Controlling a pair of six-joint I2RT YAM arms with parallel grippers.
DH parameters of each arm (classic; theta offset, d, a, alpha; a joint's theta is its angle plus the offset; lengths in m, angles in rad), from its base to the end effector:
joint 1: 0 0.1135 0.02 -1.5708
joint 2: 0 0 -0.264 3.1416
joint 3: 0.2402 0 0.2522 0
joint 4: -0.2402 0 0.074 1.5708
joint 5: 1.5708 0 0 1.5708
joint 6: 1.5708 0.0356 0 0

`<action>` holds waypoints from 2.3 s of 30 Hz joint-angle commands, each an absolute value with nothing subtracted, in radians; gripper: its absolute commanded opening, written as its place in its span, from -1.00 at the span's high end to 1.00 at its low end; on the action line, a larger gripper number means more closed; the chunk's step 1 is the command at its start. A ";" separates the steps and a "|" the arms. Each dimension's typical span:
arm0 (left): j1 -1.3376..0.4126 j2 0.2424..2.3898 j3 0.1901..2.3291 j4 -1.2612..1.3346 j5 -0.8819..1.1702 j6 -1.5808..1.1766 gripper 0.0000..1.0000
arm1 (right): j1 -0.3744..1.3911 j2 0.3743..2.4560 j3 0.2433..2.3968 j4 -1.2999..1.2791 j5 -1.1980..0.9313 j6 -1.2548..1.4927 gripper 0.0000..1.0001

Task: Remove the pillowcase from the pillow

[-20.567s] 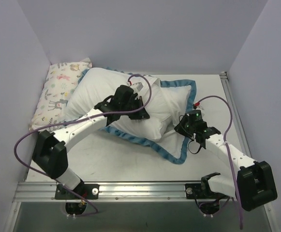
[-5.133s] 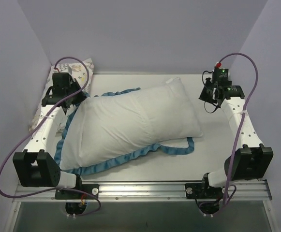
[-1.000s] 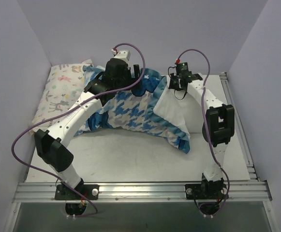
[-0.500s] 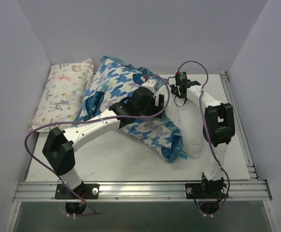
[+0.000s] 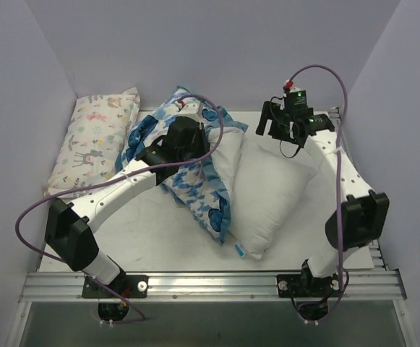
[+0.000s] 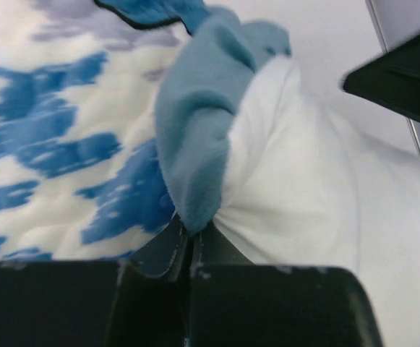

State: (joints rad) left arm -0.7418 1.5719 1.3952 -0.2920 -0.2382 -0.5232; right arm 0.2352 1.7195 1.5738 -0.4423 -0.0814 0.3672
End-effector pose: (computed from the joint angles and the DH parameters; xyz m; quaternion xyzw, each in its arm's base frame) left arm 0.2776 -0.2430 0.3444 0.0304 0.8477 -0.2257 0.4791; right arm 0.3896 0.0963 0.3377 0.0389 0.8803 0.1741 0.4396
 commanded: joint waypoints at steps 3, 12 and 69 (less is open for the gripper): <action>-0.683 1.520 1.387 -0.216 -0.169 -0.515 1.00 | 0.255 1.452 1.583 -0.502 -0.032 0.370 -0.68; -0.566 1.551 1.448 -0.229 -0.006 -0.546 1.00 | 0.526 1.178 1.225 -0.464 0.024 0.345 -0.86; -0.402 0.951 0.852 -0.379 -0.123 -0.712 -0.88 | 0.572 1.276 1.137 -0.473 0.076 0.253 -1.00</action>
State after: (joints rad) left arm -0.3786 0.9581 0.9306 -0.3988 -0.1452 -0.6727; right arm 0.5648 1.2140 1.1885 -0.4950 0.1326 0.2962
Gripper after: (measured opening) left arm 0.939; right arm 0.998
